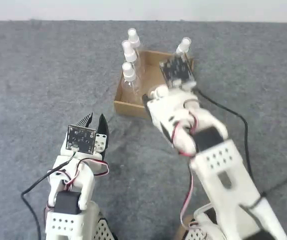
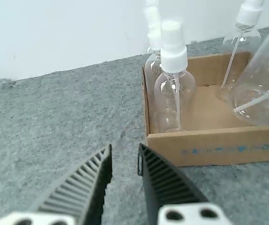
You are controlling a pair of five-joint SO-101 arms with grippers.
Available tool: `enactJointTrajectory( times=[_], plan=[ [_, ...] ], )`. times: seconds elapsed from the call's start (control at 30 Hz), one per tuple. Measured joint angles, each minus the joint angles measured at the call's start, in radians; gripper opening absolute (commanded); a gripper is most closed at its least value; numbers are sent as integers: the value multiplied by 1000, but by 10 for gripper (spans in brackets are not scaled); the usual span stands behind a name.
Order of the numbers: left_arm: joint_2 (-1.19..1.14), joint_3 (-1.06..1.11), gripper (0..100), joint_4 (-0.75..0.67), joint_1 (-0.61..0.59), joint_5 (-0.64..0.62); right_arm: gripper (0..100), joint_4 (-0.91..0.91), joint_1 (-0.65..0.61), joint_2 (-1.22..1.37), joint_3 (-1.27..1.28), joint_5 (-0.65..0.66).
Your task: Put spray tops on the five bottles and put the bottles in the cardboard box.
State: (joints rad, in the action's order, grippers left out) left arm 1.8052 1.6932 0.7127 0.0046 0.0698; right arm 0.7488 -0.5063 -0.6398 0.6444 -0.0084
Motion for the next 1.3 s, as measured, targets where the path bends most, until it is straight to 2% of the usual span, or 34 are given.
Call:
enactJointTrajectory(
  times=[0.3,0.73,1.1,1.3],
  plan=[
    [0,0,87,0,0,3,27,0,109,307,-164,0],
    [0,0,87,0,0,3,29,0,107,571,-305,0],
    [0,0,87,0,0,3,33,0,126,697,-388,-12],
    [0,0,87,0,0,3,161,0,143,747,-430,-61]
  ],
)
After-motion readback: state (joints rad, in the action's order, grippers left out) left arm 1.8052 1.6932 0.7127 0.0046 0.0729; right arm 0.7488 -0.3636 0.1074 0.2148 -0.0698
